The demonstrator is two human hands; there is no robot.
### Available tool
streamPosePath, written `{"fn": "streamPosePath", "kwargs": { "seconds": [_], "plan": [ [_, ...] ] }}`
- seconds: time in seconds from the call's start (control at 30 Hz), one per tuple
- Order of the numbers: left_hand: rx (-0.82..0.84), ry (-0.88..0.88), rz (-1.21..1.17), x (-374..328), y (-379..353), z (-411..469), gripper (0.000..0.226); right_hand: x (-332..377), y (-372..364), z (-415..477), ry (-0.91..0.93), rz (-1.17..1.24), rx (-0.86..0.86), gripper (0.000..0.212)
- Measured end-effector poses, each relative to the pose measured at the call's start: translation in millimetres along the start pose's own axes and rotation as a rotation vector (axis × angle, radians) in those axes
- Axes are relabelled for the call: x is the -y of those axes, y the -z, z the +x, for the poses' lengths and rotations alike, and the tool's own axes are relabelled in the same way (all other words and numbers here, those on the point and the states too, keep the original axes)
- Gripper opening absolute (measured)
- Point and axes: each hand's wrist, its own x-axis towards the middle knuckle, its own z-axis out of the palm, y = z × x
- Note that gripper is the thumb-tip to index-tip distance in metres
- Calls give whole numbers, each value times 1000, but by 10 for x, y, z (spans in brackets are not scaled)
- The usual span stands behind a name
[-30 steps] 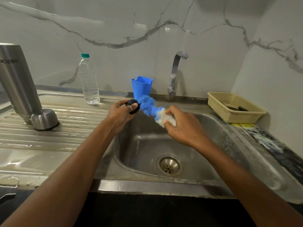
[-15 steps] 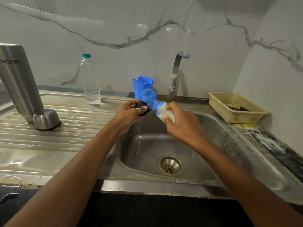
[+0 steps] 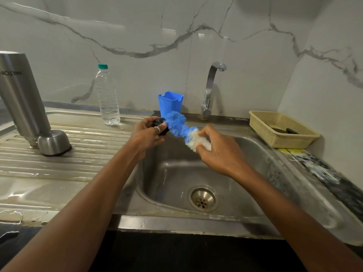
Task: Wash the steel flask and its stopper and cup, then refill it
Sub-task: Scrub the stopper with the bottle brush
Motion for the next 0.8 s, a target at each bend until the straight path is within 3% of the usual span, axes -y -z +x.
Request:
{"fn": "streamPosePath", "kwargs": {
  "seconds": [0.17,0.33,0.43,0.57,0.7,0.8],
  "plan": [
    [150,-30,37,40,-136,-104,38,-1,-27,96,-50,-5,-30,30],
    [122,24,-87,6,-97,-28,25,-8,48,1,-2,-25,-43,28],
    [53,22,-154,-8,-26,-4,37,54,66,3,18,-16,-43,29],
    [136,9,-106,31,-139,-57,38,65,44,50,-2,-25,-50,29],
    [78,2,-124,0,-66,-8,35,-3,93,0,-15,-4,-26,29],
    [173,4,-35,29,-48,-43,31,5,48,25,-10,-19,-37,29]
  ]
}}
